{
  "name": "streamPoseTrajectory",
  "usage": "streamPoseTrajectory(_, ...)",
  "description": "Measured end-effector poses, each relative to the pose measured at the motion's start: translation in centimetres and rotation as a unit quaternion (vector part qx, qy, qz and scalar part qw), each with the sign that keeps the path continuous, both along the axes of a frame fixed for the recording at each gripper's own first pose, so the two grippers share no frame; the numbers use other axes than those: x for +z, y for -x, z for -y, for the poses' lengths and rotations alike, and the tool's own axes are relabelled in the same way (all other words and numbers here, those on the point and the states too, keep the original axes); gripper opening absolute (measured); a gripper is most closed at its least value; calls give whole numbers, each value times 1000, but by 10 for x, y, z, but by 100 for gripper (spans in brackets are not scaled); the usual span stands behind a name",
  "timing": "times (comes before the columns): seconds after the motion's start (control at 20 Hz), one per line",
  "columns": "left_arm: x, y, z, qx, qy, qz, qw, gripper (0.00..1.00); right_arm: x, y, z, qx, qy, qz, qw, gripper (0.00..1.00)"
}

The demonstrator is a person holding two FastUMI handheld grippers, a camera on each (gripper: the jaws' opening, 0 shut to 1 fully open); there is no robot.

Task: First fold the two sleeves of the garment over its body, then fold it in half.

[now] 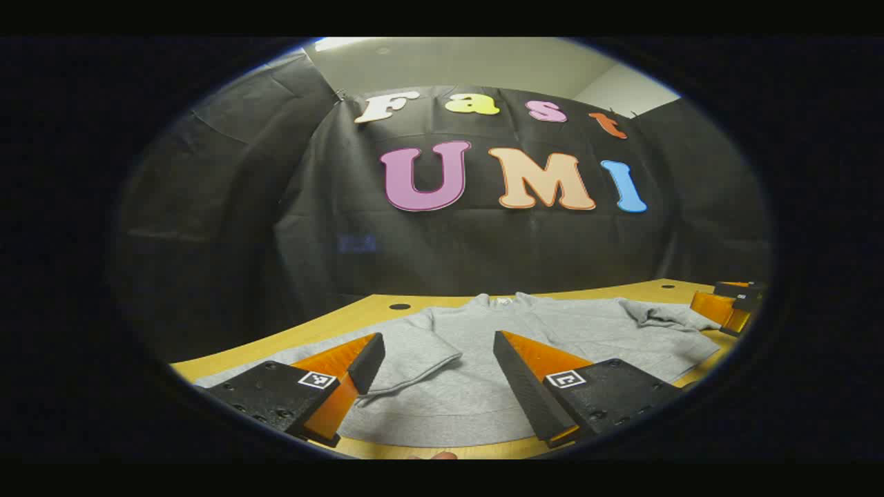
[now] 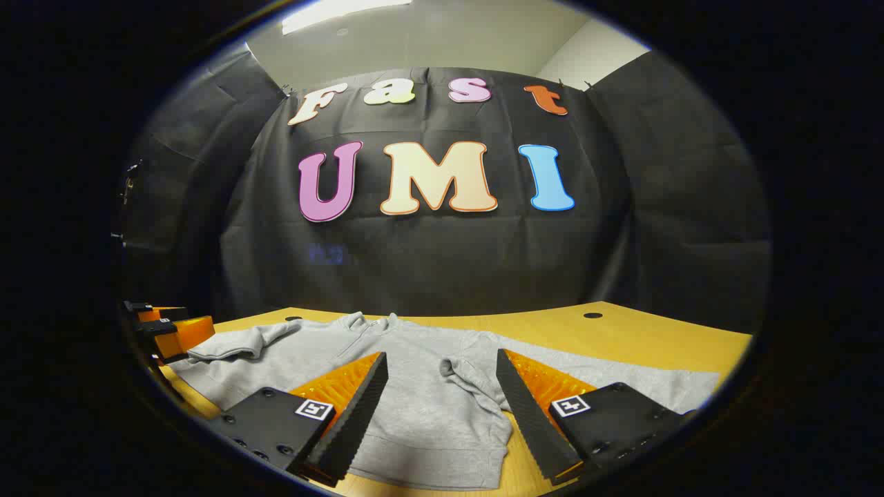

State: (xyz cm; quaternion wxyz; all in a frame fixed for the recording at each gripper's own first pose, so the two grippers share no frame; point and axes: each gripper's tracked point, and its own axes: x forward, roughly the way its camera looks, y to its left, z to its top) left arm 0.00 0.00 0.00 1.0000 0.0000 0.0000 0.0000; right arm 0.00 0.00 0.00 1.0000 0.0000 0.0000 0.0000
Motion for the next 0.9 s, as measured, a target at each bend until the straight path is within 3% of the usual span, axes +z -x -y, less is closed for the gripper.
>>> streamPoseTrajectory(0.45,-2,0,-11,30,-2,-2,1000,94,0,0,-4,15,-1,-1,1000,98)
streamPoseTrajectory(0.9,-1,-1,-5,16,-1,-2,1000,95,1,-1,2,-1,0,0,1000,98)
